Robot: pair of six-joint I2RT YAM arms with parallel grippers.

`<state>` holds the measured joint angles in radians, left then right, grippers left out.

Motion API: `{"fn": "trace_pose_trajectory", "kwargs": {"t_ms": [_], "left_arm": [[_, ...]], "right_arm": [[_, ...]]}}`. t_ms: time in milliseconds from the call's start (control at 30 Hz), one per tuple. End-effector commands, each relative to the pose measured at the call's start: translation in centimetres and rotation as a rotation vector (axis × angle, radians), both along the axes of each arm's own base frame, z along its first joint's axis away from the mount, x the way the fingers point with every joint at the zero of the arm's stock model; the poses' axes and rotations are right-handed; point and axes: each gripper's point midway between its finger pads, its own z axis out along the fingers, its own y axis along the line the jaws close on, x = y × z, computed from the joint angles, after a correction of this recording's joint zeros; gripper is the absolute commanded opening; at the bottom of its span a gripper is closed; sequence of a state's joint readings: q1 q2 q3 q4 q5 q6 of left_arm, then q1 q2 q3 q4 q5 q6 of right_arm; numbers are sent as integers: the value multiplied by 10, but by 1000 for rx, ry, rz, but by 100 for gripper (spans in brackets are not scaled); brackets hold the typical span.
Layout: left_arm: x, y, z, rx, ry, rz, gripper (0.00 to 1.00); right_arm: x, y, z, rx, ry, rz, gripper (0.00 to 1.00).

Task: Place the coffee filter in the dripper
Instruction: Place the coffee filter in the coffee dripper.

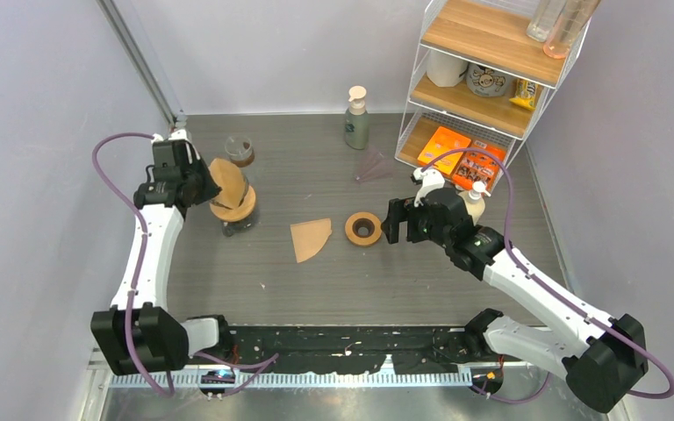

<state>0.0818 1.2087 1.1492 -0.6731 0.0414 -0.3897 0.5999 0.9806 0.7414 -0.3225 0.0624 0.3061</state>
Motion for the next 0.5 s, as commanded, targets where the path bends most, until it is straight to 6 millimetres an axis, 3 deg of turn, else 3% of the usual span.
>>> {"fn": "trace_pose_trajectory", "kwargs": {"t_ms": [0, 300, 467], "left_arm": [[13, -1, 10, -36, -22, -17, 0], [19, 8, -6, -39, 39, 5, 0], [20, 7, -6, -43, 39, -2, 15]], "right_arm": [[7, -1, 7, 2, -26, -18, 95], [10, -4, 4, -15, -21, -37, 95], [11, -6, 3, -22, -22, -48, 96]]}}
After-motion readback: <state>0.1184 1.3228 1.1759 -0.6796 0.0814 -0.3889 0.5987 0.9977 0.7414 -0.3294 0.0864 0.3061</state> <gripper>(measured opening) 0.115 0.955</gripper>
